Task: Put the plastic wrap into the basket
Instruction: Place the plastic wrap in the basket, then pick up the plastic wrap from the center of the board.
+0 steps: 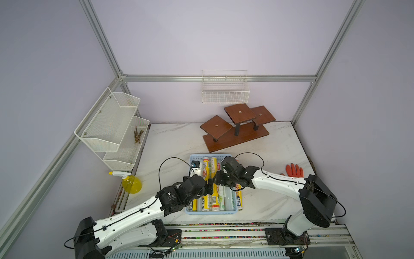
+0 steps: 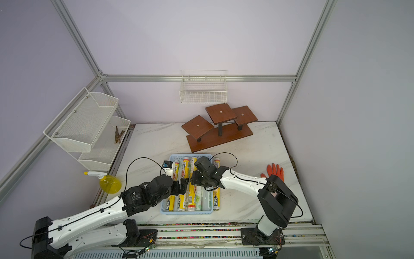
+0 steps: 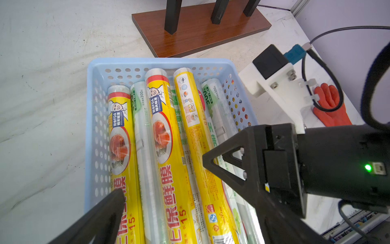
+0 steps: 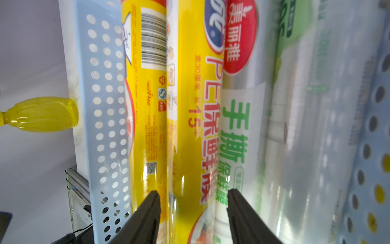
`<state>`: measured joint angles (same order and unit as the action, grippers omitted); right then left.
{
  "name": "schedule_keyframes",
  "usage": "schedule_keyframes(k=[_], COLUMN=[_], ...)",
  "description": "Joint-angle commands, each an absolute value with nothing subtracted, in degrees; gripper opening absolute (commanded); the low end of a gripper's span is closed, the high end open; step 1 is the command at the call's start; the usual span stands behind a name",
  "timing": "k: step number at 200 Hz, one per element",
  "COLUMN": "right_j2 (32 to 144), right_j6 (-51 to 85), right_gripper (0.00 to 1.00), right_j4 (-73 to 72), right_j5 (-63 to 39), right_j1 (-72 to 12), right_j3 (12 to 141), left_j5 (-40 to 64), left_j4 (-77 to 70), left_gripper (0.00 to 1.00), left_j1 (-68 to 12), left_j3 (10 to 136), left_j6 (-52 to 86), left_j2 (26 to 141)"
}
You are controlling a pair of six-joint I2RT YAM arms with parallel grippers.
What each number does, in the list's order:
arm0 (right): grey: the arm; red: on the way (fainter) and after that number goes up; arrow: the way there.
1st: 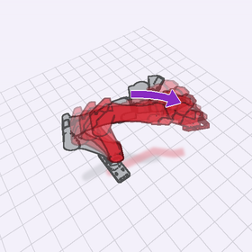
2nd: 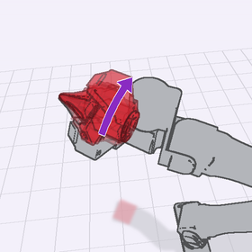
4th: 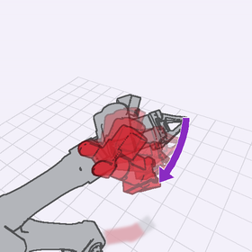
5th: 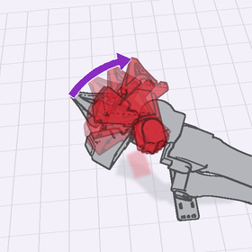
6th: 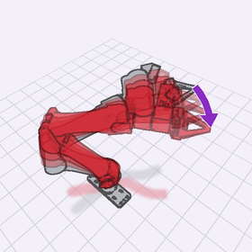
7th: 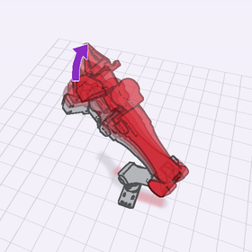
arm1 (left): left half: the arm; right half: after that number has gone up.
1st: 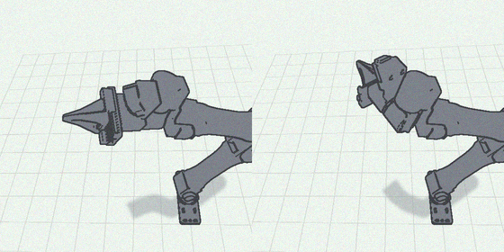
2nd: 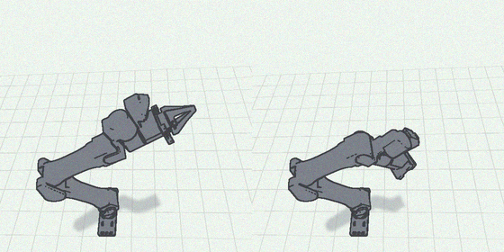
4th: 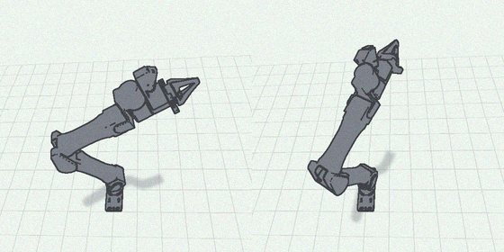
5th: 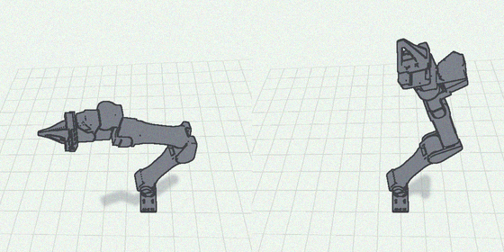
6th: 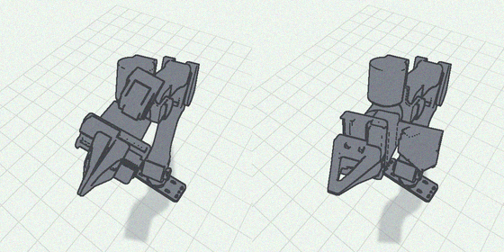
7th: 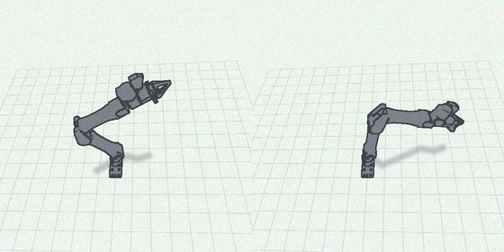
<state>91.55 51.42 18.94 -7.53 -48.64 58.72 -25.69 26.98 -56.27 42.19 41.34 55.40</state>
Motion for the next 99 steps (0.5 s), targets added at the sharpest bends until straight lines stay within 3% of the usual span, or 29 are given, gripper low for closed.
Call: schedule_keyframes(k=[1,53,99], right_j2=[88.7,77.9,74.1], right_j6=[50.8,49.0,44.0], right_gripper=[0.56,0.59,0.59], right_j4=[20.5,30.5,28.8], right_j5=[-5.1,12.6,1.9], right_j1=[-48.7,-46.0,-33.1], right_j3=[58.9,57.8,49.2], left_j5=[-24.6,-18.6,-12.4], left_j4=[24.6,20.6,18.7], left_gripper=[1.0,1.0,1.0], left_j1=[-55.9,-55.9,-56.0], left_j3=[43.9,47.0,53.0], left_j6=[40.6,37.4,37.1], left_j2=[56.0,60.4,70.0])
